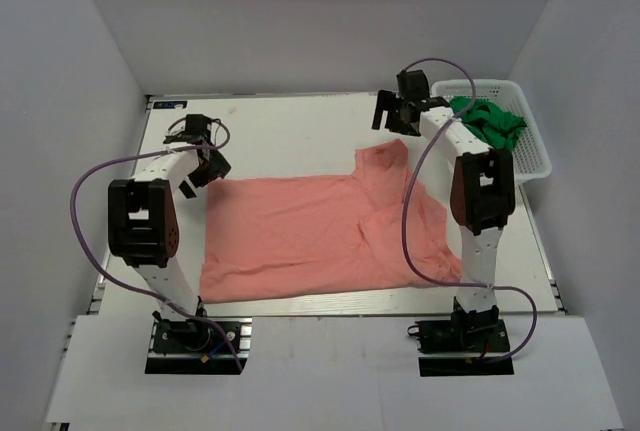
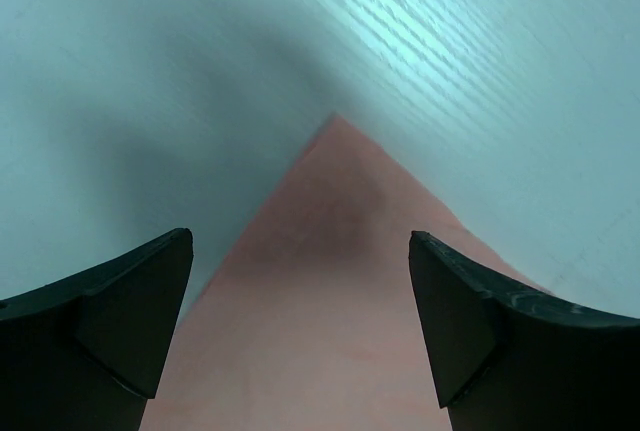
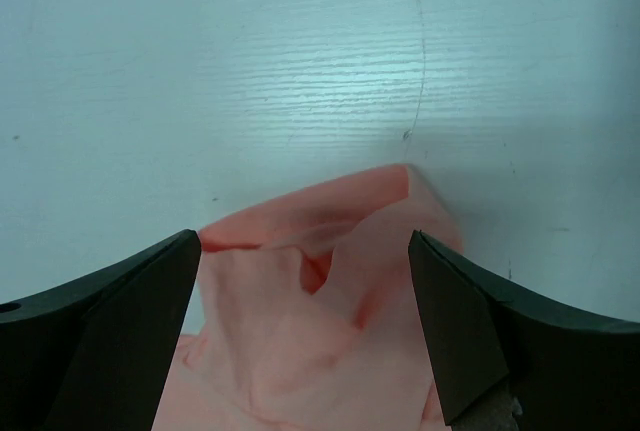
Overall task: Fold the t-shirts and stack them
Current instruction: Grap the side of the flattened tshirt furthest away from the robot with both arms
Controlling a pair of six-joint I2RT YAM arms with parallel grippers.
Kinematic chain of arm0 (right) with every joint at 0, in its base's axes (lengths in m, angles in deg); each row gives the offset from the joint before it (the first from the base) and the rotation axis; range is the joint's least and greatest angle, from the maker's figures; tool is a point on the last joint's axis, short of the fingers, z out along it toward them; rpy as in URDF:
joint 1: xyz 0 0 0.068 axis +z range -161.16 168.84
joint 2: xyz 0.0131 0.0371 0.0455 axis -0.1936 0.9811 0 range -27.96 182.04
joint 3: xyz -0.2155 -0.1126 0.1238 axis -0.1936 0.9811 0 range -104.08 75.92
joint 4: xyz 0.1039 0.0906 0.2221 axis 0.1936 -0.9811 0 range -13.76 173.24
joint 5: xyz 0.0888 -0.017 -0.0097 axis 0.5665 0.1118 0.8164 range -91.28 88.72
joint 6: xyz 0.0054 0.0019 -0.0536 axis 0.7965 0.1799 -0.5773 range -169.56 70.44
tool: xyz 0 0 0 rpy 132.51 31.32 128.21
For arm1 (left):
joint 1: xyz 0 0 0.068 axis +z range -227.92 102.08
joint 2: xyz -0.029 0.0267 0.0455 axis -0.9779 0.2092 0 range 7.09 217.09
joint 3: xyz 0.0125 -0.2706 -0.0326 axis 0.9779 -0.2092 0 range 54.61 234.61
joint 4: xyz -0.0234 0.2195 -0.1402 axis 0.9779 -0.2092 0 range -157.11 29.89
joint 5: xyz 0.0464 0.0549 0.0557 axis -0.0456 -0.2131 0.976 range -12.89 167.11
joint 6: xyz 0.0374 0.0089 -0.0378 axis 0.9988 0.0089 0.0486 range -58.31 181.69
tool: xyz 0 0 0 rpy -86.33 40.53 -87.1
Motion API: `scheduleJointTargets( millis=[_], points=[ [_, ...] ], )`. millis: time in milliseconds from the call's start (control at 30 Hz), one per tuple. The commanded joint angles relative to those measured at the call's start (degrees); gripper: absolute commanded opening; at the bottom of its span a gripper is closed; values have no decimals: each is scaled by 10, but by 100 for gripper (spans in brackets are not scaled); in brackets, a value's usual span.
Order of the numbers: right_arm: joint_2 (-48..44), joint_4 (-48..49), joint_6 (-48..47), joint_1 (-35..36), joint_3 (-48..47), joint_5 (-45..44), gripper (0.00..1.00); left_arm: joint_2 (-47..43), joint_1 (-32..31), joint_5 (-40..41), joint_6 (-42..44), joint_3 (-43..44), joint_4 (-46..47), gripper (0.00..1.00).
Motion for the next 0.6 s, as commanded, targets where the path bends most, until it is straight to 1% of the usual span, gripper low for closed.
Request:
scheduleJointTargets(
  millis=[0, 33, 133, 200, 233, 333, 367, 433, 500, 567],
  points=[
    [26, -35, -31, -9, -54, 6, 90, 15, 10, 24, 3, 39, 15, 97],
    [38, -29, -34, -9, -67, 0, 90, 23, 16, 16, 3, 45, 22, 93],
    [64, -14, -43, -15, -72, -12, 90, 49, 22, -3, 3, 45, 39, 88],
    [72, -8, -49, -21, -72, -3, 90, 63, 22, -8, 3, 45, 46, 84],
    [81, -2, -52, -25, -75, 5, 90, 78, 22, -8, 3, 45, 46, 79],
    [92, 2, -58, -26, -76, 34, 88, 92, 22, -13, 3, 45, 41, 70],
    [93, 4, -57, -25, -71, 35, 88, 99, 22, -20, 3, 45, 41, 61],
    [95, 14, -53, -27, -63, 29, 88, 100, 22, -29, 3, 32, 54, 54],
    [100, 28, -53, -30, -53, 28, 86, 93, 22, -41, 3, 16, 67, 52],
    [108, 32, -55, -34, -53, 23, 81, 93, 22, -46, 8, 9, 77, 48]
  ],
)
